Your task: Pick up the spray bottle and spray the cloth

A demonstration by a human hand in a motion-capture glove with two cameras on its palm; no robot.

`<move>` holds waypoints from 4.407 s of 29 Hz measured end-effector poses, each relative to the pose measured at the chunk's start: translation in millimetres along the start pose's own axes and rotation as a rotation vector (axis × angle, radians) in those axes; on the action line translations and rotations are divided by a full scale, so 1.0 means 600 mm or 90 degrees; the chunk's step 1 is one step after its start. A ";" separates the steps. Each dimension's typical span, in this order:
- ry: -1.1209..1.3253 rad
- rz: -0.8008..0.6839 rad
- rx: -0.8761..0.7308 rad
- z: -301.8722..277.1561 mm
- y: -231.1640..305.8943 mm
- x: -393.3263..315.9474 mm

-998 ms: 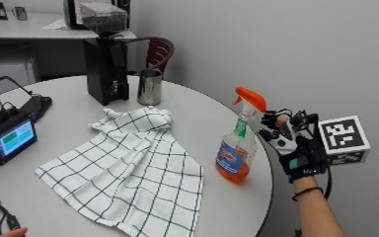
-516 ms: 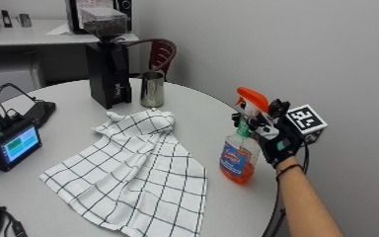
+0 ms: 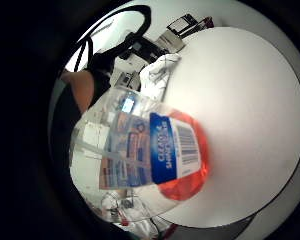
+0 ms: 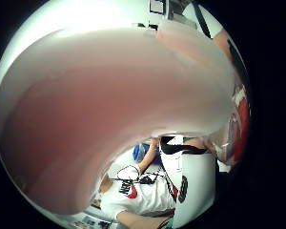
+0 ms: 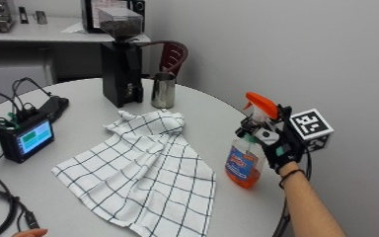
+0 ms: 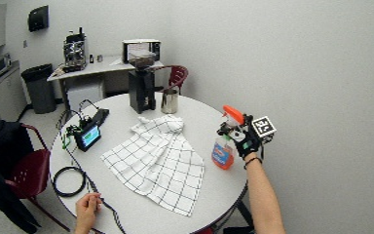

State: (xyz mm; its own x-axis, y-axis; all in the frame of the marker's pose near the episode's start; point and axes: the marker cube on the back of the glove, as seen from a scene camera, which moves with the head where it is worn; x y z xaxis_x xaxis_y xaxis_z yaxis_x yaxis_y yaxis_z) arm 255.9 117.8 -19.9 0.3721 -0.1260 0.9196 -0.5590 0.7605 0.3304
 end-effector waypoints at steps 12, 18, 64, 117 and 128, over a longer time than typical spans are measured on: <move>0.068 0.084 -0.127 -0.054 0.063 -0.083; 0.202 0.220 -0.243 0.041 0.056 -0.059; 0.321 0.222 -0.224 0.069 0.001 -0.187; 0.105 -0.022 -0.198 0.449 -0.006 -0.137; 0.246 -0.029 -0.231 0.215 0.048 -0.118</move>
State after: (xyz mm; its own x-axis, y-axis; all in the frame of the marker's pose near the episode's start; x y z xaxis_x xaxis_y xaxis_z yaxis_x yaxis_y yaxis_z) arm 117.8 66.5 -48.0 0.6735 0.0278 0.7386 -0.2692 0.9399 0.2102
